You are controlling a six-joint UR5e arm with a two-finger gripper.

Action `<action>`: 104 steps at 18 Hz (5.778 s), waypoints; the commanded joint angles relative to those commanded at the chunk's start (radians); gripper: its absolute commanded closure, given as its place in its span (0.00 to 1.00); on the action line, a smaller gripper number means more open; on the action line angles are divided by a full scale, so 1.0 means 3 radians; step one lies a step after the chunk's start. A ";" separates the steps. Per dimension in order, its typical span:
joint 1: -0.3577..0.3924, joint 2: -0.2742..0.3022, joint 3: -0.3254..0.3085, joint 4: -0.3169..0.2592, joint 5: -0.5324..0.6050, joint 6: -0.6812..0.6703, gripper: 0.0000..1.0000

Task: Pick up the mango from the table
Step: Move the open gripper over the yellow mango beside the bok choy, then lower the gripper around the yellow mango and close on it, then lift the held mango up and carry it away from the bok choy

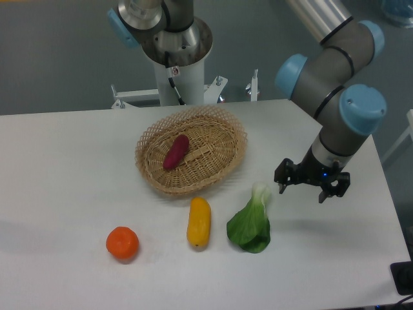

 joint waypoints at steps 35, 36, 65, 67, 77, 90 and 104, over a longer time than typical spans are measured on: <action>-0.0905 -0.0056 -0.0583 0.0613 0.0005 -0.0792 0.00; -0.0910 -0.0071 -0.0588 0.0613 0.0010 -0.0863 0.00; -0.1084 -0.0291 -0.0588 0.0787 0.0199 -0.1309 0.00; -0.1089 -0.0291 -0.0588 0.0792 0.0210 -0.1309 0.00; -0.1084 -0.0261 -0.0568 0.0787 0.0215 -0.1319 0.53; -0.1033 -0.0036 -0.0353 0.0767 0.0225 -0.1278 0.67; -0.0430 0.0220 -0.0276 0.0614 0.0424 -0.0221 0.67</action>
